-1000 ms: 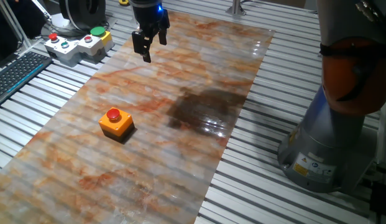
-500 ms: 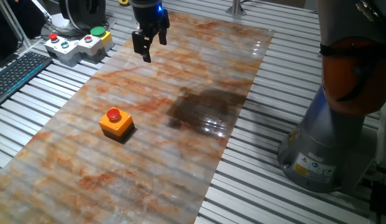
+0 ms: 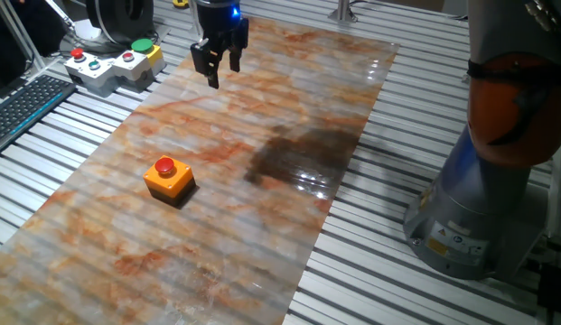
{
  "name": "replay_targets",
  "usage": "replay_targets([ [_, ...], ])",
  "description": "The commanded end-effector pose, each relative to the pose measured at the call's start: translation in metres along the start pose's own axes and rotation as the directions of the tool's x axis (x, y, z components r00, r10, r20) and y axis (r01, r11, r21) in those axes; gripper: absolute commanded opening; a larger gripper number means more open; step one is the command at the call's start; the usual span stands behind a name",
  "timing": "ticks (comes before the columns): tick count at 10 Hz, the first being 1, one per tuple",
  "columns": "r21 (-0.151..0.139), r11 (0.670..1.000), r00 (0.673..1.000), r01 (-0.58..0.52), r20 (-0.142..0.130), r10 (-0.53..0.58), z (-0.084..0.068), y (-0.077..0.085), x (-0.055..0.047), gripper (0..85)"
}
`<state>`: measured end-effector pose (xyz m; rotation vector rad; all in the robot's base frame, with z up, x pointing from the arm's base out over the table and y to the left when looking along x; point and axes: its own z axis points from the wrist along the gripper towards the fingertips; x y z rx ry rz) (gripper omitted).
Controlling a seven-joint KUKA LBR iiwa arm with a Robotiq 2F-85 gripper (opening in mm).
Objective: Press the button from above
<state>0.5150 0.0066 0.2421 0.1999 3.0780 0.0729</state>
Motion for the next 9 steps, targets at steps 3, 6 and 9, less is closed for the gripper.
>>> replay_targets([
  [3, 0.017, 1.0, 1.0, -0.011, 0.011, 0.01, -0.004, -0.001, 0.003, 34.0],
  [6, 0.023, 0.999, 0.998, -0.034, 0.053, 0.033, -0.004, -0.004, 0.001, 34.0],
  [9, 0.06, 0.995, 0.995, -0.076, 0.071, 0.071, -0.001, 0.007, 0.0, 34.0],
])
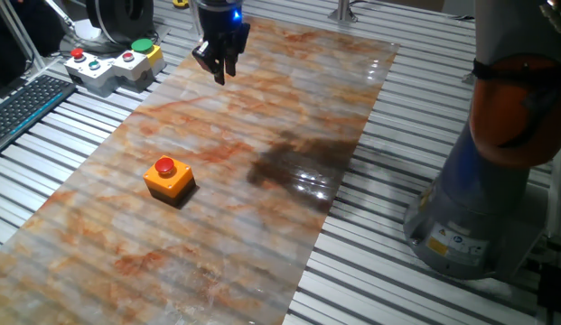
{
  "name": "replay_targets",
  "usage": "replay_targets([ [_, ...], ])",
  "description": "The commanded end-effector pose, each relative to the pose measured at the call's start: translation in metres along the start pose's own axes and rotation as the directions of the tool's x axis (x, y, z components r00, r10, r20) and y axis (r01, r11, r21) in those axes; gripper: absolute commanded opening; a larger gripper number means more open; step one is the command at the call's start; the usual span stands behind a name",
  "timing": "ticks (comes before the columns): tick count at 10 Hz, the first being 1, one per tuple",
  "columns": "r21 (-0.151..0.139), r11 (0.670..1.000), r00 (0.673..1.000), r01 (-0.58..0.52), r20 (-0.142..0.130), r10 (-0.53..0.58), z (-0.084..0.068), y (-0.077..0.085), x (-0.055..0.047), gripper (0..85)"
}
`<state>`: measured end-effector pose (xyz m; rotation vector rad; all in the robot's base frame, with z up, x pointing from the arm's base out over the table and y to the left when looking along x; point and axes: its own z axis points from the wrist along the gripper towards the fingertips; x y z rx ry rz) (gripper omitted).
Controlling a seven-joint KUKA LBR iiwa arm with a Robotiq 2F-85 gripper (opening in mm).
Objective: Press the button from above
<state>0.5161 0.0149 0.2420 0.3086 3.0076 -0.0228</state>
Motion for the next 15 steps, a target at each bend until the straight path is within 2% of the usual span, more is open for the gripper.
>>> replay_targets([
  [1, -0.002, 1.0, 1.0, -0.002, -0.003, 0.002, 0.002, 0.001, -0.001, 51.0],
  [5, -0.002, 1.0, 1.0, 0.011, -0.004, -0.011, 0.015, 0.001, -0.011, 51.0],
  [6, -0.001, 1.0, 1.0, 0.018, -0.006, -0.018, 0.015, 0.001, -0.011, 34.0],
  [7, -0.001, 0.999, 0.999, 0.045, -0.017, -0.045, 0.015, 0.001, -0.011, 34.0],
  [8, -0.018, 0.999, 0.999, 0.049, -0.023, -0.05, 0.015, 0.001, -0.011, 34.0],
  [9, -0.016, 0.999, 0.999, 0.042, -0.029, -0.042, 0.015, 0.001, -0.011, 34.0],
  [10, -0.012, 0.999, 0.998, 0.036, -0.045, -0.036, 0.015, 0.001, -0.011, 34.0],
  [11, -0.008, 1.0, 0.997, 0.03, -0.076, -0.03, 0.015, 0.001, -0.011, 34.0],
  [12, -0.017, 1.0, 0.997, 0.012, -0.082, -0.013, 0.015, 0.001, -0.011, 34.0],
  [13, -0.017, 1.0, 0.997, 0.008, -0.073, -0.009, 0.015, 0.001, -0.011, 34.0],
  [14, -0.024, 1.0, 0.997, 0.015, -0.074, -0.016, 0.015, 0.001, -0.011, 51.0],
  [15, -0.021, 1.0, 0.997, 0.016, -0.07, -0.018, 0.015, 0.001, -0.011, 51.0],
])
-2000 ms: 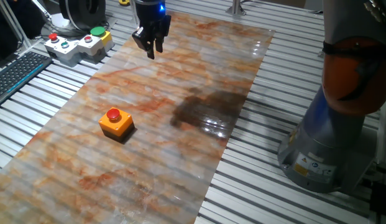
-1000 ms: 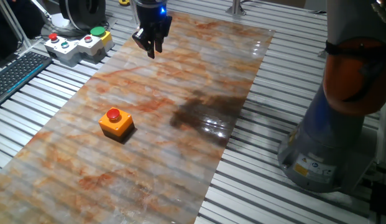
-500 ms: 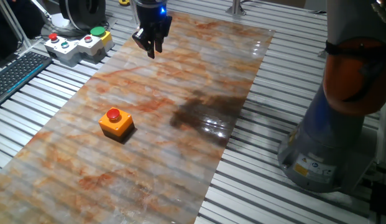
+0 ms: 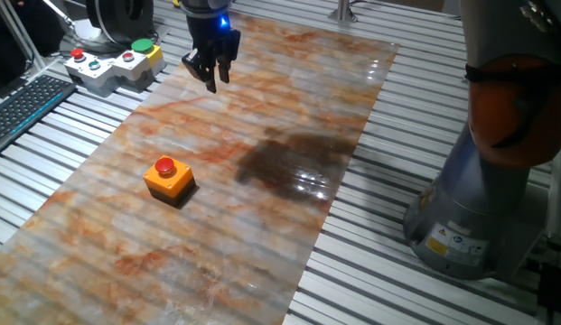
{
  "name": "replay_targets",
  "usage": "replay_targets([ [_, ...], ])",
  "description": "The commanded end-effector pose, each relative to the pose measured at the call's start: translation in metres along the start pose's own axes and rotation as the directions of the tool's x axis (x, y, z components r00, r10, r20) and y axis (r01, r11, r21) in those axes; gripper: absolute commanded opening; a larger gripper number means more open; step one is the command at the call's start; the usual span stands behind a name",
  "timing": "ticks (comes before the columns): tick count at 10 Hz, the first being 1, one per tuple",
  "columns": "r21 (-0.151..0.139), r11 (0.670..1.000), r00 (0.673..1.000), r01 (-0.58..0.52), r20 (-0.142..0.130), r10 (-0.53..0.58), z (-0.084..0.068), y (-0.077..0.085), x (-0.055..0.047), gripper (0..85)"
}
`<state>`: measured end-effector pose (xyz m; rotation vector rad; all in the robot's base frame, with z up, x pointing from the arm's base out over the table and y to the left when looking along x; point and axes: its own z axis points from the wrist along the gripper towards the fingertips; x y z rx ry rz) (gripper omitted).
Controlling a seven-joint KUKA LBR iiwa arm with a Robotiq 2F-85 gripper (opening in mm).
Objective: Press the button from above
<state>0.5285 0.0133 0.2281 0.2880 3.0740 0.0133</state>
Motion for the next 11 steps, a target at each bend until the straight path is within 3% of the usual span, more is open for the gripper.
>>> replay_targets([
  [1, 0.009, 1.0, 1.0, -0.002, 0.013, 0.002, 0.0, 0.0, 0.0, 51.0],
  [2, 0.027, 1.0, 0.999, 0.0, 0.033, -0.001, 0.0, 0.0, 0.0, 51.0],
  [3, 0.012, 1.0, 0.998, 0.024, 0.05, -0.024, 0.0, 0.0, 0.0, 34.0],
  [4, -0.007, 0.999, 0.995, 0.033, 0.089, -0.032, 0.0, 0.0, 0.0, 34.0],
  [5, -0.016, 0.999, 0.993, 0.043, 0.109, -0.041, 0.0, 0.0, 0.0, 34.0],
  [8, -0.021, 0.998, 0.992, 0.055, 0.114, -0.052, 0.0, 0.0, 0.0, 34.0],
  [9, -0.061, 0.997, 0.996, 0.046, 0.08, -0.041, 0.0, 0.0, 0.0, 34.0],
  [11, -0.044, 0.999, 0.998, 0.022, 0.06, -0.02, 0.0, 0.0, 0.0, 34.0],
])
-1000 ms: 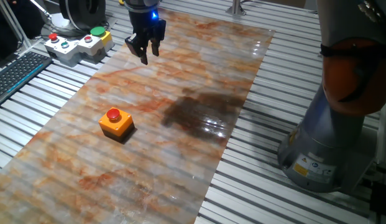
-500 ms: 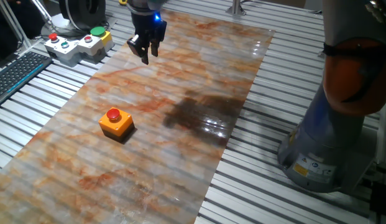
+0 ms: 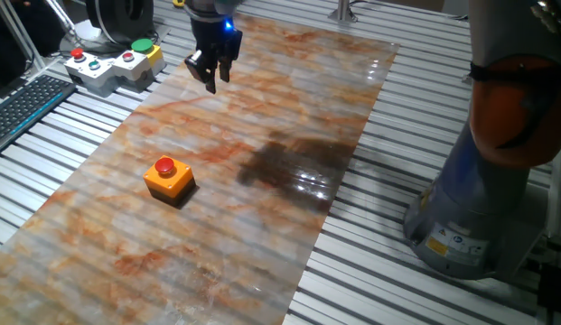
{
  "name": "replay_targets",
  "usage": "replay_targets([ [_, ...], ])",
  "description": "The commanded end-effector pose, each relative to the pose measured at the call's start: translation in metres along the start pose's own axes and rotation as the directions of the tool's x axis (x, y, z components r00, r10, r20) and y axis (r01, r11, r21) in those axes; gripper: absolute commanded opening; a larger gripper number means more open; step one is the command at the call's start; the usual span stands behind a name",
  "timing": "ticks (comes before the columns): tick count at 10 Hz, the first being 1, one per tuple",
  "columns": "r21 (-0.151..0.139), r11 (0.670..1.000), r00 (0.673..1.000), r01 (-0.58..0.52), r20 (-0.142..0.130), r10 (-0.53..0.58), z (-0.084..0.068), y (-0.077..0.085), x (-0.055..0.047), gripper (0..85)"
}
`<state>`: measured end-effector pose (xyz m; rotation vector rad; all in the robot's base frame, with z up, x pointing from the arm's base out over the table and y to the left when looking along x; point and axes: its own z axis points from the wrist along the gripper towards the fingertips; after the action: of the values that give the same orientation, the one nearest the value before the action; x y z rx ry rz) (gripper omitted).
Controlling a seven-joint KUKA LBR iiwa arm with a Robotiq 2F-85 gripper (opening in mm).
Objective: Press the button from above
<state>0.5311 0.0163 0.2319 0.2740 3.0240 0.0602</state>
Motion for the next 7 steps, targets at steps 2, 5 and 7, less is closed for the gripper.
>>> replay_targets([
  [2, 0.032, 0.999, 0.999, -0.033, -0.02, 0.034, -0.011, 0.023, -0.013, 51.0],
  [5, 0.059, 0.998, 0.999, -0.025, 0.026, 0.024, -0.004, 0.047, -0.042, 51.0],
  [7, 0.009, 1.0, 1.0, 0.016, 0.02, -0.016, 0.003, 0.038, -0.043, 34.0],
])
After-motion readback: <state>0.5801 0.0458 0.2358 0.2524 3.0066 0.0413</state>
